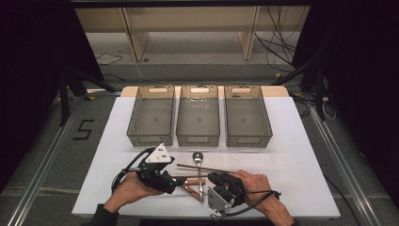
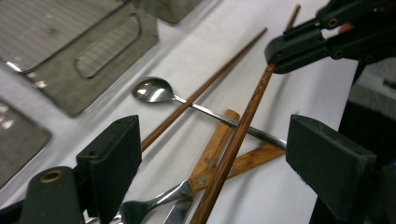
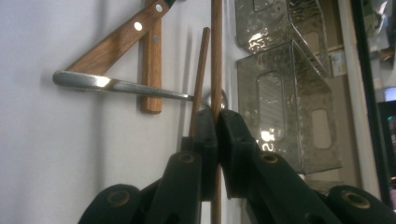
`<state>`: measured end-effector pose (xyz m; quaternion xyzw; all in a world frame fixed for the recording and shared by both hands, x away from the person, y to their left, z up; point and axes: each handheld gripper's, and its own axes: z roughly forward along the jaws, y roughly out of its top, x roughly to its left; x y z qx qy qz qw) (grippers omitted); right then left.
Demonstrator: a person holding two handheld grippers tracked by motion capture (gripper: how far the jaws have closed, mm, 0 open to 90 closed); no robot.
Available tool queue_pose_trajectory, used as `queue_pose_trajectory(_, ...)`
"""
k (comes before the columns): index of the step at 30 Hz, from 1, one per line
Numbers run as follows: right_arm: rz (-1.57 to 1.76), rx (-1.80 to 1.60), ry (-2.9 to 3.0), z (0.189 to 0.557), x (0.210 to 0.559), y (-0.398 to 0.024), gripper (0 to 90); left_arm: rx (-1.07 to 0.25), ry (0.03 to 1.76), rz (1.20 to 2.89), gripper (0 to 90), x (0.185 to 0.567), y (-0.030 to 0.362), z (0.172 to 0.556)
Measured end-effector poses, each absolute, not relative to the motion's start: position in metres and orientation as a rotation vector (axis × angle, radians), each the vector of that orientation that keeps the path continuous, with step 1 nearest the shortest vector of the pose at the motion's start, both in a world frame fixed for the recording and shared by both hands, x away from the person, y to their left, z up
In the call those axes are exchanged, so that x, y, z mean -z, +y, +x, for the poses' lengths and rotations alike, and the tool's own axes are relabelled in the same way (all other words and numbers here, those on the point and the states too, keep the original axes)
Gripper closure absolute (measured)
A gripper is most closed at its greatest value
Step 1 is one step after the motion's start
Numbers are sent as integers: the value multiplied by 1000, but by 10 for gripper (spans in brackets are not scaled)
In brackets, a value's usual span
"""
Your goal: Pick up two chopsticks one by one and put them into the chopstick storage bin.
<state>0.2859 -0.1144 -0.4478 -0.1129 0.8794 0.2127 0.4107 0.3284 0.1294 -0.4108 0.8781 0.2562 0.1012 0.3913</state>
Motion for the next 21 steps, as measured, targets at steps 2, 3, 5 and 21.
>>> queue_pose_trajectory(2,-325,-524,2200,284,448,-114,862,-243,608,2261,216,410,123,330)
queue_pose_trajectory(3,-349,-521,2184,283,449,-113,862,-228,587,2275,230,410,120,331)
queue_pose_trajectory(5,-356,-503,2181,281,448,-112,862,-193,526,2338,266,409,112,333)
queue_pose_trajectory(21,-434,-482,2167,277,452,-107,861,-85,382,2514,588,414,91,337)
